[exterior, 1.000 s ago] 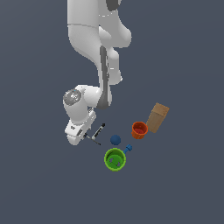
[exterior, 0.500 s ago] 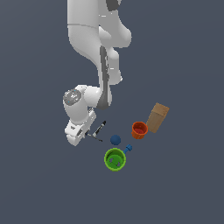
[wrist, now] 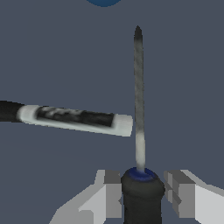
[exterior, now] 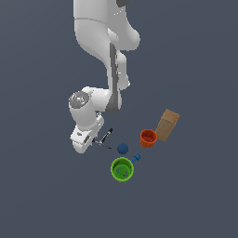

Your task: Pick up a designated object from a clutter of objects.

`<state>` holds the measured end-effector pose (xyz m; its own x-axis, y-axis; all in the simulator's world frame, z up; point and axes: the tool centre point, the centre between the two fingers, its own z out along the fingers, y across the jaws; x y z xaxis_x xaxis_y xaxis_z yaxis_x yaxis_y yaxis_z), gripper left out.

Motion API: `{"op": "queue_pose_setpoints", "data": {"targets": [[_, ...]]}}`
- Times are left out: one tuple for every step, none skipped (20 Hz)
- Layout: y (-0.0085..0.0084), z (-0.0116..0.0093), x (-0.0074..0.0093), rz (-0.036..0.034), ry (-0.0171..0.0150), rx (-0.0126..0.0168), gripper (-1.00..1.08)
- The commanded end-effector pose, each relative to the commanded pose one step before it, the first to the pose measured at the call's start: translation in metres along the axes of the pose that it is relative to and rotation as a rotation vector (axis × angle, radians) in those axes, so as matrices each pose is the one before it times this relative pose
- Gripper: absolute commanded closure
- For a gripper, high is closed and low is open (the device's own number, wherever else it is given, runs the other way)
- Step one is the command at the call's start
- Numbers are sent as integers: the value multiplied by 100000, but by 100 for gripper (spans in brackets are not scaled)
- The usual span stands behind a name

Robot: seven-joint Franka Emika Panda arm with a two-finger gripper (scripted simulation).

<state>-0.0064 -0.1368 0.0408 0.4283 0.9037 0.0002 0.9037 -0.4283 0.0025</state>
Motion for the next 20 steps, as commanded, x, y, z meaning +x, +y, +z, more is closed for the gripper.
{"op": "queue_pose_setpoints", "data": {"targets": [[-167, -1249, 885, -78, 42, -172, 108], [-107, -596, 422, 0, 0, 0, 108], [-116, -651, 460, 0, 0, 0, 108], [-121, -669, 496, 6, -44, 53, 108], [-133, -752, 529, 0, 0, 0, 108], [-140, -799, 561, 0, 0, 0, 108], [-147, -843, 591, 0, 0, 0, 108], [-153, -886, 620, 0, 0, 0, 108], [-157, -911, 654, 2, -68, 13, 108], [-164, -968, 675, 0, 0, 0, 108], [-169, -1006, 700, 0, 0, 0, 108], [-170, -1011, 722, 3, -68, 8, 108], [-171, -1036, 719, 0, 0, 0, 108], [-170, -1040, 722, 0, 0, 0, 108], [-168, -1025, 734, 2, -69, 8, 108], [-168, -1044, 725, 0, 0, 0, 108], [-166, -1045, 726, 0, 0, 0, 108], [-164, -1038, 722, 0, 0, 0, 108], [-161, -1030, 717, 0, 0, 0, 108], [-152, -993, 728, -3, -62, 29, 108]]}}
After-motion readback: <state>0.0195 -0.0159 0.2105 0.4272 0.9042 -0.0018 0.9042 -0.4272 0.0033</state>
